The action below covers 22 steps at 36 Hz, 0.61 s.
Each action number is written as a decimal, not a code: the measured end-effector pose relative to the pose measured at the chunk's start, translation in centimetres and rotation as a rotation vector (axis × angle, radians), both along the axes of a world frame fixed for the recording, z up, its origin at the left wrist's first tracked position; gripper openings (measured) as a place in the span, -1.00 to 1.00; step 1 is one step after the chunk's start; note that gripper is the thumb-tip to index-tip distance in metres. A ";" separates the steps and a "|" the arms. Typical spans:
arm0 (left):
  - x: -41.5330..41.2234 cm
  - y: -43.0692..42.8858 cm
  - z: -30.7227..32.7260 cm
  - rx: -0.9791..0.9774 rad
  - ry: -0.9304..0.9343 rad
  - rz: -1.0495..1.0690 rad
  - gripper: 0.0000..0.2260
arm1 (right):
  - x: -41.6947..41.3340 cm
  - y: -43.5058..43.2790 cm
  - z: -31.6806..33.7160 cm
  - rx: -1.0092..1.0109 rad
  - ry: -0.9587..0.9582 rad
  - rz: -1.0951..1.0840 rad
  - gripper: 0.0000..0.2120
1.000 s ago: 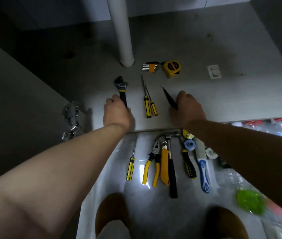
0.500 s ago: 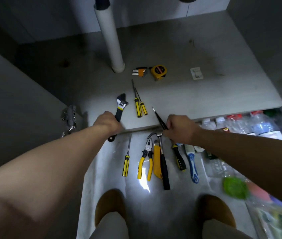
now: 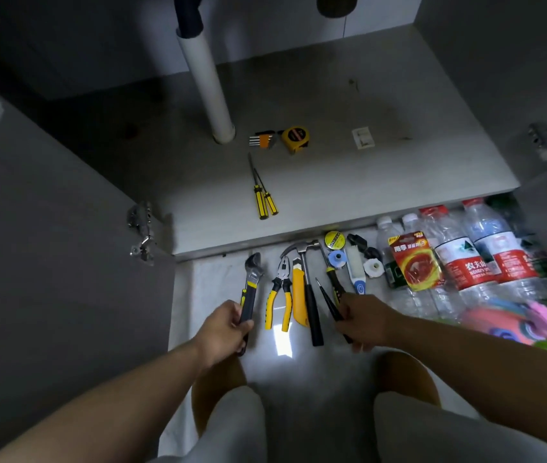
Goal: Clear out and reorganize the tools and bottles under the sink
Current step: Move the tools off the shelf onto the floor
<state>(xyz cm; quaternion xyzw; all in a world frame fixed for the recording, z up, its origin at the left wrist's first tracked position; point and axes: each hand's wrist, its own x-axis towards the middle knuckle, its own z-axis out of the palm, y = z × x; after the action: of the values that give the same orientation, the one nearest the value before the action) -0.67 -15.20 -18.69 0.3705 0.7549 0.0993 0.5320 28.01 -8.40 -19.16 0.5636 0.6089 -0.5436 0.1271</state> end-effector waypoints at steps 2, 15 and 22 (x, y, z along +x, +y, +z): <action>-0.1 0.4 -1.1 -0.048 0.048 -0.061 -0.90 | 0.0 -0.3 -0.8 -0.023 -0.022 -0.014 -0.86; 2.0 5.5 -5.9 -0.086 0.157 -0.063 -0.86 | -1.0 1.5 -3.3 0.083 -0.143 -0.065 -0.82; 2.5 5.4 -5.9 -0.080 0.044 -0.052 -0.69 | -1.9 1.9 -4.0 0.148 -0.265 0.014 -0.73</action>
<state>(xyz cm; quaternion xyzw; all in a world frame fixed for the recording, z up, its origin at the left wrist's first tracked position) 1.81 -9.76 -24.59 0.3705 0.7598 0.0468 0.5322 26.11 -6.50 -23.12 0.6341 0.6290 -0.4171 0.1681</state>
